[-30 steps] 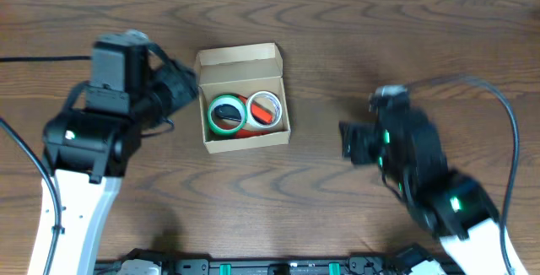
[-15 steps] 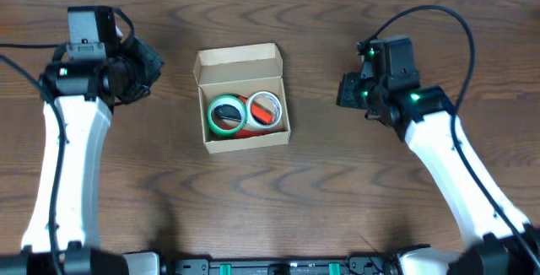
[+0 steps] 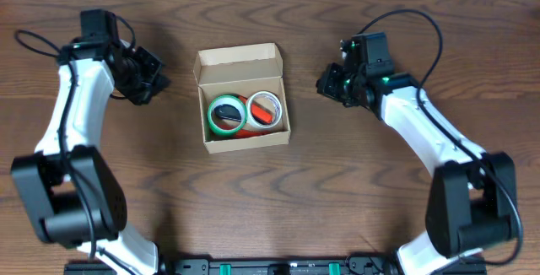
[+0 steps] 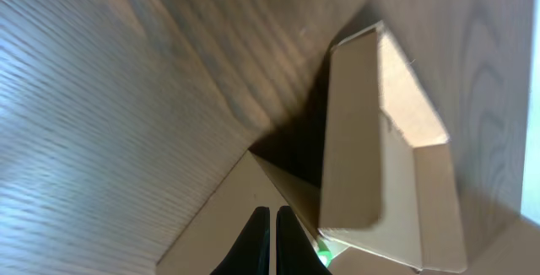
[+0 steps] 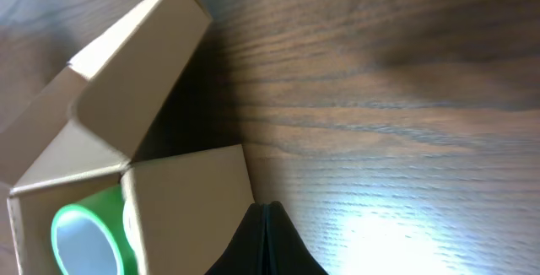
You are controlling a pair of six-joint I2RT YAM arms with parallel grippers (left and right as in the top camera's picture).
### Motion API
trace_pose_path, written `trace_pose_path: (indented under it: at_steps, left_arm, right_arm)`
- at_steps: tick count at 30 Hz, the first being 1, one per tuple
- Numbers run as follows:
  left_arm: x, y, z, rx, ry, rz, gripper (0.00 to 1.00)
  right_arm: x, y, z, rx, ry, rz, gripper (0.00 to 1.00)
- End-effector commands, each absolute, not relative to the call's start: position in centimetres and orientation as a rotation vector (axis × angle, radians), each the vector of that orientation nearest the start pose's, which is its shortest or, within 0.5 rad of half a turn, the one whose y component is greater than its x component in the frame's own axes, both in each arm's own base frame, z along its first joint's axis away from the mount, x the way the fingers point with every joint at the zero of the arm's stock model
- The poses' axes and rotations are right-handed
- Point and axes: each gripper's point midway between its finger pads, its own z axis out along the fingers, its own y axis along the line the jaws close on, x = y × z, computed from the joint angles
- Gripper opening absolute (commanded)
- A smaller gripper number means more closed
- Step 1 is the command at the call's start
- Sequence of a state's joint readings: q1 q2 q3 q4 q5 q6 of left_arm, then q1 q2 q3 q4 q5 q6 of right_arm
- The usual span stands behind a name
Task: Pack container
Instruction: 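Push the left and right side flaps inward with both grippers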
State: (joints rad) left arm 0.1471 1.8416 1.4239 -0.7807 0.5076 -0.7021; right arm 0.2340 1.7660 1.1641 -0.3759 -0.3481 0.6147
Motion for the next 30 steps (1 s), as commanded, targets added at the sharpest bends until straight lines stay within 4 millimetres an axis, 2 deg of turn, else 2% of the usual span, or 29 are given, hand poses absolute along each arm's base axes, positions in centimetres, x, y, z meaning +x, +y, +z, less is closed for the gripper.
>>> trace_pose_path:
  at_steps: [1,7,19,25,30]
  left_arm:
    - [43.2,-3.2,10.7,-1.024,2.636,-0.966,0.05]
    - [43.1,-3.4,8.2,-1.071,2.683,-0.975,0.05]
    - [44.0,-4.3,5.5,-1.095,2.688,-1.091,0.05]
    - [45.1,-4.5,5.1,-1.093,2.653,-1.123,0.05]
    - [46.0,-5.6,5.1,-1.066,2.634,-1.140,0.05]
  right_arm:
    - [41.9,16.8,7.7,0.473,2.637,0.863,0.01]
    - [42.5,17.8,5.3,0.584,2.655,0.954,0.01]
    - [44.7,20.5,3.6,0.673,2.575,1.103,0.01]
    - [45.3,21.8,2.8,0.687,2.549,1.141,0.01]
    - [45.8,22.5,2.3,0.716,2.525,1.169,0.01]
